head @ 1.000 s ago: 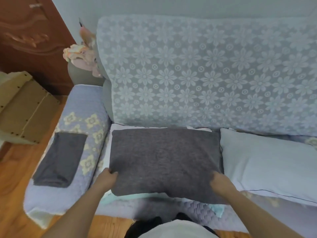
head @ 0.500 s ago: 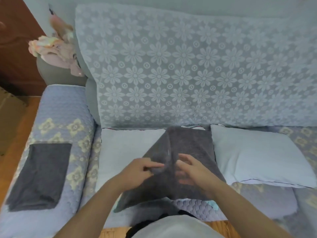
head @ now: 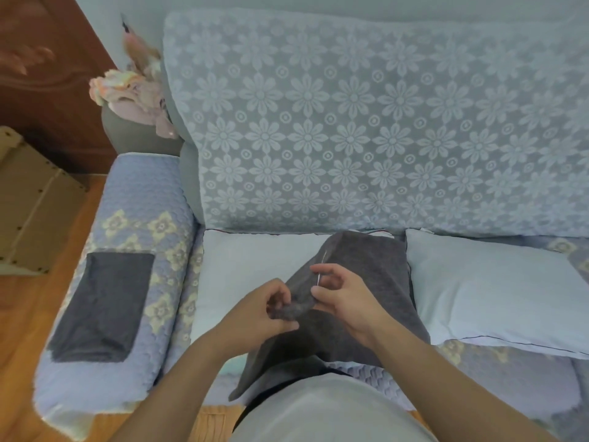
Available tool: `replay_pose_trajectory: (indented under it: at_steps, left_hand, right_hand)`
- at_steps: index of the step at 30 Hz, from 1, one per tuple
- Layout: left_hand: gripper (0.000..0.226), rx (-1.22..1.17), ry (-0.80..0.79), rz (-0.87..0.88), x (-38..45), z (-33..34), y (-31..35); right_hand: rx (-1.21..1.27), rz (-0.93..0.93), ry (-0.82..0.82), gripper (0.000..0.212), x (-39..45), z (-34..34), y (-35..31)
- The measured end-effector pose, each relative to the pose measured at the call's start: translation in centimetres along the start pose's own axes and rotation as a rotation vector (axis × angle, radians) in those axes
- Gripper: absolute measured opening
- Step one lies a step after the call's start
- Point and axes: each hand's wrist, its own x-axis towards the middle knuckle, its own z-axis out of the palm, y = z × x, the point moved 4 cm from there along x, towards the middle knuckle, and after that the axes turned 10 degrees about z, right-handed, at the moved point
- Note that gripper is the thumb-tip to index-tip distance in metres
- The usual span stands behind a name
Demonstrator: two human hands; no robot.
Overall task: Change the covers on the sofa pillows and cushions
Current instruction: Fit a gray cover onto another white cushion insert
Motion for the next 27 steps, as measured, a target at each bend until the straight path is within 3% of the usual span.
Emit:
replay_pose_trajectory:
  at_steps: [4,7,14,17,19,23,25,27]
  left_hand:
    - [0.019,-0.024,0.136,0.003,-1.3,0.0,1.1]
    - [0.017,-0.095,0.233,-0.041,-2.2,-1.5,1.6]
    - [0.045,-0.067,0.316,-0.087,-4.6,-3.8,1.8]
    - [0.042,-0.053,0.490,-0.049,-5.7,-5.2,2.2]
    - [0.041,-0.110,0.711,-0.045,-6.5,-7.2,2.1]
    - [0.031,-0.066,1.129,-0.270,-6.7,-13.2,-0.1]
    - [0.023,0.069,1.231,-0.377,-6.3,-15.7,-1.3]
    - [0.019,0.181,1.176,-0.498,-5.2,-16.5,-2.7]
  right_hand:
    - [-0.042,-0.001,-0.082,0.038,-0.5,0.6,0.2]
    - [-0.319,-0.071,-0.041,0.035,-1.0,0.9,0.1]
    - [-0.769,-0.599,0.317,0.012,-0.3,1.9,-0.2]
    - [-1.096,-0.809,0.347,0.018,0.4,2.1,-0.3]
    - [-1.322,-0.663,0.402,0.025,2.2,-0.2,-0.6]
    - [-1.388,-0.268,0.681,0.021,3.6,-10.0,-1.8]
    - [-1.493,-0.206,0.765,0.022,3.2,-14.4,-1.9]
    - [-1.522,-0.253,0.823,0.019,2.1,-16.5,-2.6]
